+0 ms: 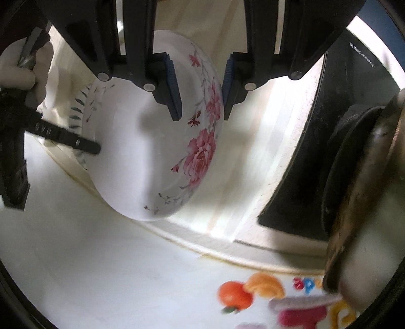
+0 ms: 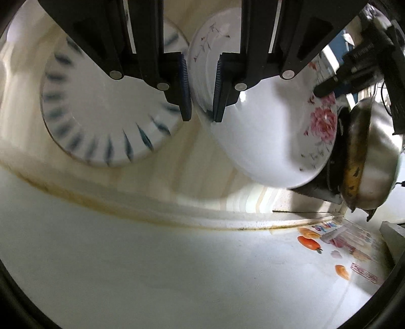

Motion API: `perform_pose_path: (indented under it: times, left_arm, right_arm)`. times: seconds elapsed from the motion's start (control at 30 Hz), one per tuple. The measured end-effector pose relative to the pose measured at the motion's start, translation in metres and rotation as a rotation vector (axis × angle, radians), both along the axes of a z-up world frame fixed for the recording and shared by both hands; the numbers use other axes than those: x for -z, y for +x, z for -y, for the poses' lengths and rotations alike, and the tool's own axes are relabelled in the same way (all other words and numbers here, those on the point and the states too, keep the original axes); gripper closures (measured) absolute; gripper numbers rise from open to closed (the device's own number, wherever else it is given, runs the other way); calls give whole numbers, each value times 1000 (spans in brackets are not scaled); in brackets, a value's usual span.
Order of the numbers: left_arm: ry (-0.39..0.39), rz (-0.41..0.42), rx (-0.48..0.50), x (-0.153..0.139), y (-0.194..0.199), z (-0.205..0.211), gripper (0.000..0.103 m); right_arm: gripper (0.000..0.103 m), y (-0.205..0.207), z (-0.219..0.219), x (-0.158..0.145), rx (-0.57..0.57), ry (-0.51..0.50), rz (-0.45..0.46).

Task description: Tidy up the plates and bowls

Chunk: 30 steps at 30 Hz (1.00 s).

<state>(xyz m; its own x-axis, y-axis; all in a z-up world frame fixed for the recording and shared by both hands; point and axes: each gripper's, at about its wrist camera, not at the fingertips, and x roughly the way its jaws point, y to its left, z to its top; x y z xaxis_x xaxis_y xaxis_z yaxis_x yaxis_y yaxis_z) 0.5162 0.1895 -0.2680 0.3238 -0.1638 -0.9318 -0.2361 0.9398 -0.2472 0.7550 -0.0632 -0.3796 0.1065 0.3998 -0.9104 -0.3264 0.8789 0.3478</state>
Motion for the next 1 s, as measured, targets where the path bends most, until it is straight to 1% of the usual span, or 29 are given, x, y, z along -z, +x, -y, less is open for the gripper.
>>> perform_pose_path:
  times: [0.07, 0.17, 0.37, 0.5, 0.63, 0.77, 0.9, 1.0]
  left_arm:
    - [1, 10, 38, -16, -5, 19, 75]
    - [11, 21, 91, -28, -17, 42, 75]
    - [-3, -7, 199, -26, -36, 97, 75]
    - [-13, -41, 273, -13, -49, 125, 75]
    - [-4, -83, 336, 4, -60, 151, 75]
    - [29, -126, 386, 23, -73, 174, 75]
    - [54, -158, 407, 38, -77, 182, 75]
    - [75, -170, 413, 46, -78, 187, 75]
  right_arm:
    - [84, -18, 19, -8, 21, 6, -13]
    - [84, -47, 49, -17, 57, 8, -25]
    - [84, -112, 120, -33, 170, 40, -40]
    - [84, -154, 163, -34, 238, 50, -65]
    - [84, -189, 192, -21, 292, 48, -97]
    - [84, -218, 212, 5, 343, 56, -157]
    - [84, -235, 220, 33, 371, 63, -207]
    - [84, -241, 221, 47, 382, 69, -223]
